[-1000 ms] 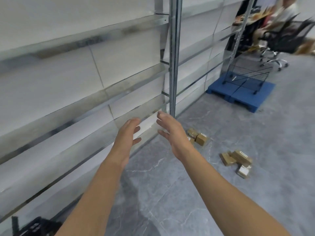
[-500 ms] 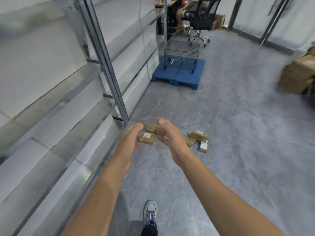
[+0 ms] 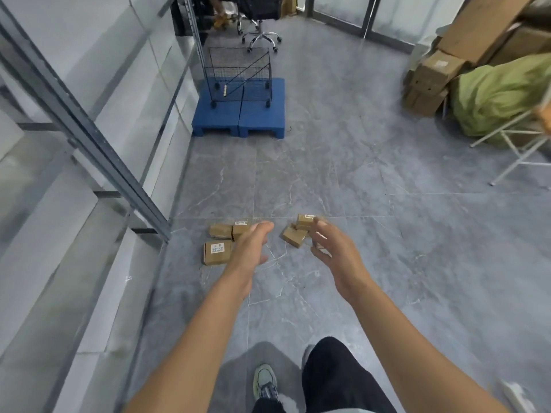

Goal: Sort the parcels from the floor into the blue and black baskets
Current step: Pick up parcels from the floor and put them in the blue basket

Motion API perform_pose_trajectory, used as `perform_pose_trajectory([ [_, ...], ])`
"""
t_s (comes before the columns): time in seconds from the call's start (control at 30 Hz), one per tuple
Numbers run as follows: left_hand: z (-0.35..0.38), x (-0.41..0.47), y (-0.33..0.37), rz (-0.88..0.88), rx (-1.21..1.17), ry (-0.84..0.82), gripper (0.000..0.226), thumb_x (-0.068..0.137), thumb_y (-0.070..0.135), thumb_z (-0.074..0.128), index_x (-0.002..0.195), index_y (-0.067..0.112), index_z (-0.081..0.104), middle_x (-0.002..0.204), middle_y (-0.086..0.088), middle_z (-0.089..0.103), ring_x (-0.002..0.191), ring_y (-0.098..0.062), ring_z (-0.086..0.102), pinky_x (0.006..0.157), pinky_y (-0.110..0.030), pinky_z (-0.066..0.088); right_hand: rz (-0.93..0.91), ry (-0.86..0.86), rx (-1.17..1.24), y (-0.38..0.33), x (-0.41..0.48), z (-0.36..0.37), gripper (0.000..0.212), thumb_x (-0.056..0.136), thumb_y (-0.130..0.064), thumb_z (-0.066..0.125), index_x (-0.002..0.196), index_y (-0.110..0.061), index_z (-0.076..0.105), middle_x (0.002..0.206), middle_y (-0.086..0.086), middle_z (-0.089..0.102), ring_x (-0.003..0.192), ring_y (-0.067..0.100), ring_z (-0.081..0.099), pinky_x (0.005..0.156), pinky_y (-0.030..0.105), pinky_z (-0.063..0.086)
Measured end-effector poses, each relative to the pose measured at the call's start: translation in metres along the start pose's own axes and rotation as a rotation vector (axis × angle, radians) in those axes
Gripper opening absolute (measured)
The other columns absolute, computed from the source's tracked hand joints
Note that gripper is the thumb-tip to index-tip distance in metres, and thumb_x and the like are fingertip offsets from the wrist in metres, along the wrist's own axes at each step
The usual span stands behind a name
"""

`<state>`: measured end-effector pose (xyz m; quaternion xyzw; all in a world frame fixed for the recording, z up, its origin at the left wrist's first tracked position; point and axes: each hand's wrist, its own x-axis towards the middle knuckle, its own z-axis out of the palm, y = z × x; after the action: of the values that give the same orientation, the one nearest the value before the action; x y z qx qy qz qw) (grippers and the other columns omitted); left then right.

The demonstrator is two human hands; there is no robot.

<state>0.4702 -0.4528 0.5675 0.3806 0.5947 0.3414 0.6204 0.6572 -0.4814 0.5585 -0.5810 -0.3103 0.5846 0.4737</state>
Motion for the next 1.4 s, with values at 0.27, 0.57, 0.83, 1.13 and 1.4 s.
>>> perform_pose_trajectory([
  [0.27, 0.031, 0.092, 0.002, -0.077, 0.095, -0.076, 0.009, 0.103, 0.046, 0.054, 0.108, 0.042, 0.062, 0.133, 0.011, 0.058, 0.126, -0.009, 0.054, 0.1, -0.04, 0.05, 0.055, 0.136, 0.062, 0.001, 0.083, -0.038, 0.035, 0.105, -0.041, 0.059, 0.135, -0.026, 0.066, 0.133, -0.01, 0.068, 0.134, 0.013, 0.058, 0.112, 0.04, 0.048],
  [0.57, 0.118, 0.243, 0.006, -0.214, 0.155, -0.036, 0.003, 0.103, 0.042, 0.056, 0.103, 0.041, 0.059, 0.127, 0.01, 0.059, 0.126, -0.012, 0.054, 0.109, -0.045, 0.048, 0.179, 0.207, 0.08, 0.003, 0.24, -0.123, 0.022, 0.103, -0.045, 0.06, 0.122, -0.038, 0.067, 0.133, -0.011, 0.065, 0.132, 0.014, 0.058, 0.118, 0.047, 0.044],
  [0.83, 0.182, 0.37, -0.023, -0.335, 0.183, -0.041, 0.004, 0.104, 0.042, 0.056, 0.102, 0.043, 0.059, 0.13, 0.011, 0.058, 0.131, -0.013, 0.052, 0.113, -0.046, 0.044, 0.327, 0.212, 0.035, 0.035, 0.371, -0.19, 0.013, 0.107, -0.038, 0.055, 0.115, -0.038, 0.065, 0.127, -0.016, 0.064, 0.134, 0.016, 0.055, 0.121, 0.048, 0.04],
  [1.13, 0.214, 0.523, -0.118, -0.476, 0.269, -0.064, 0.009, 0.106, 0.039, 0.052, 0.102, 0.041, 0.059, 0.117, 0.014, 0.059, 0.111, -0.001, 0.055, 0.093, -0.034, 0.045, 0.48, 0.232, -0.017, 0.146, 0.507, -0.231, 0.032, 0.107, -0.04, 0.056, 0.137, -0.029, 0.055, 0.121, -0.023, 0.06, 0.133, 0.014, 0.053, 0.122, 0.045, 0.038],
  [1.4, 0.22, 0.675, -0.238, -0.571, 0.307, -0.035, 0.02, 0.103, 0.032, 0.054, 0.114, 0.021, 0.065, 0.1, 0.011, 0.065, 0.084, 0.002, 0.06, 0.075, -0.027, 0.046, 0.606, 0.328, 0.0, 0.283, 0.632, -0.25, 0.011, 0.108, -0.038, 0.051, 0.108, -0.038, 0.062, 0.108, -0.021, 0.062, 0.115, 0.008, 0.059, 0.116, 0.039, 0.042],
])
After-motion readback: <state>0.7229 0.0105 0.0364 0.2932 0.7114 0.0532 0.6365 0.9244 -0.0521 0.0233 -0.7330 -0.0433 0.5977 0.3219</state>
